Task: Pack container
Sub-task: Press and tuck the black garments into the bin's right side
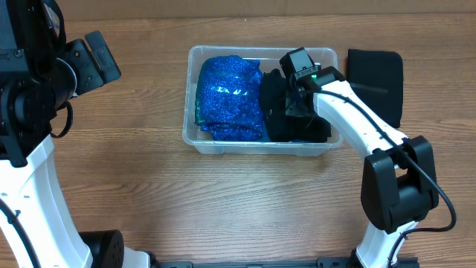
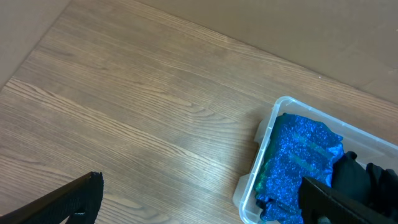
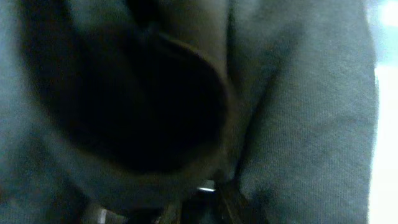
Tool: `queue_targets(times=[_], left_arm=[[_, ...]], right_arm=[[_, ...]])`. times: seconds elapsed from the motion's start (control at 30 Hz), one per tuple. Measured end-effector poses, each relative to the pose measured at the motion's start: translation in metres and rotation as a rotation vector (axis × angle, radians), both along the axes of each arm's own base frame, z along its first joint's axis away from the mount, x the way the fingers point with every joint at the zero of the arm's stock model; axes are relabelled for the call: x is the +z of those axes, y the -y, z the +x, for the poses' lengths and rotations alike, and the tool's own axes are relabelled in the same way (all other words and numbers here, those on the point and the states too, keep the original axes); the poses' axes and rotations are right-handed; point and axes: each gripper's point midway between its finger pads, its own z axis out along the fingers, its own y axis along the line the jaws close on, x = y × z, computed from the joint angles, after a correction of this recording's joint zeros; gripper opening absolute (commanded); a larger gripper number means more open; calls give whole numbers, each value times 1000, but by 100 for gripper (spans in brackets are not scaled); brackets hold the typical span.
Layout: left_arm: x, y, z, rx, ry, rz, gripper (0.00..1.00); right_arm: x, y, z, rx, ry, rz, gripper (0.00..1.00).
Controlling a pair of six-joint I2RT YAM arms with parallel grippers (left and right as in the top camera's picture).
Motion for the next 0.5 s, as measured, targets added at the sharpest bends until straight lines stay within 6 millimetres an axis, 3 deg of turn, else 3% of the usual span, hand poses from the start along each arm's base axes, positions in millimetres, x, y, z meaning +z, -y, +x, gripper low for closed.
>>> queue_targets(times=[0.13, 0.2, 0.27, 0.37, 0.43, 0.5], left_arm=[[0, 0, 0, 0, 0, 0, 100], [0, 0, 0, 0, 0, 0, 100], [0, 0, 0, 0, 0, 0, 100], [0, 0, 0, 0, 0, 0, 100], [0, 0, 0, 0, 0, 0, 100], [0, 0, 0, 0, 0, 0, 100]], right_arm=[[13, 3, -6, 10, -26, -5, 59], [49, -5, 1, 19, 41, 51, 68], [83, -12, 6, 30, 122, 104, 69], [152, -16, 3, 45, 288, 186, 71], [179, -15, -2, 50, 349, 214, 71], [192, -13, -8, 51, 376, 225, 72]])
